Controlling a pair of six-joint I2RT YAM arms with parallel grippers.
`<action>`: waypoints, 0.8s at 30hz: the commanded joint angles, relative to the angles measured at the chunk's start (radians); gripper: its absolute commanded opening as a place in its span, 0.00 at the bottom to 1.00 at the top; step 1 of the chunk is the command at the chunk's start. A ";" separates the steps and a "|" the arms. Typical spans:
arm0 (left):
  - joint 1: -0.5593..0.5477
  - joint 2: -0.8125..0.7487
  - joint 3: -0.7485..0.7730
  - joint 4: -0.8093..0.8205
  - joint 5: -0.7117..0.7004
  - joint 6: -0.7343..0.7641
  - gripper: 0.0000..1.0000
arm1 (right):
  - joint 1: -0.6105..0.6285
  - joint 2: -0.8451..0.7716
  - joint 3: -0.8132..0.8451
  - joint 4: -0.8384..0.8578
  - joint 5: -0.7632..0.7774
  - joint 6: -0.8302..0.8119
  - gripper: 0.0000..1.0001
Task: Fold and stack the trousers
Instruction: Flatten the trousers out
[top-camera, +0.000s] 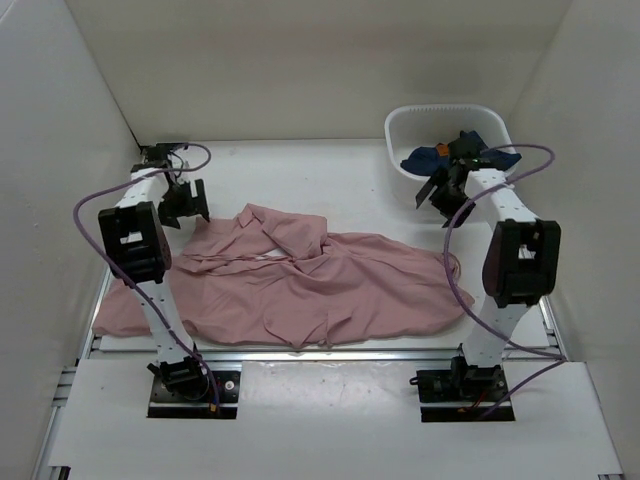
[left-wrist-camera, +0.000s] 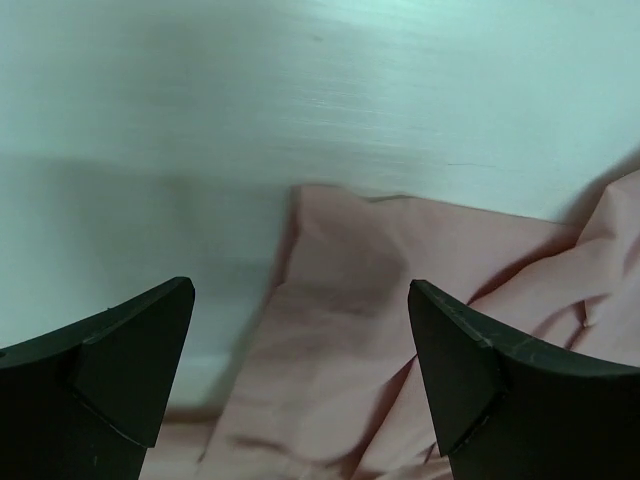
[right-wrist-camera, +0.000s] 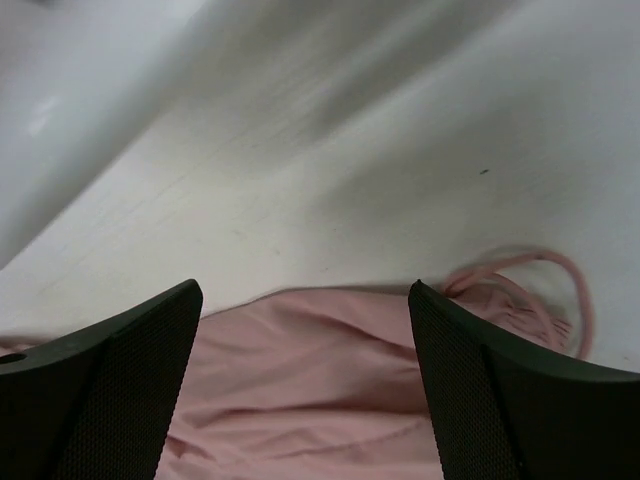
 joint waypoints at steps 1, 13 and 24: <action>-0.057 0.014 0.057 -0.037 0.097 0.000 1.00 | 0.003 0.087 0.011 -0.004 -0.075 0.057 0.88; -0.076 0.097 -0.041 -0.046 0.151 0.000 0.29 | 0.084 0.023 -0.279 0.008 -0.126 0.120 0.87; -0.028 -0.025 -0.068 -0.046 0.106 0.000 0.14 | 0.166 0.078 -0.293 0.034 -0.096 0.120 0.16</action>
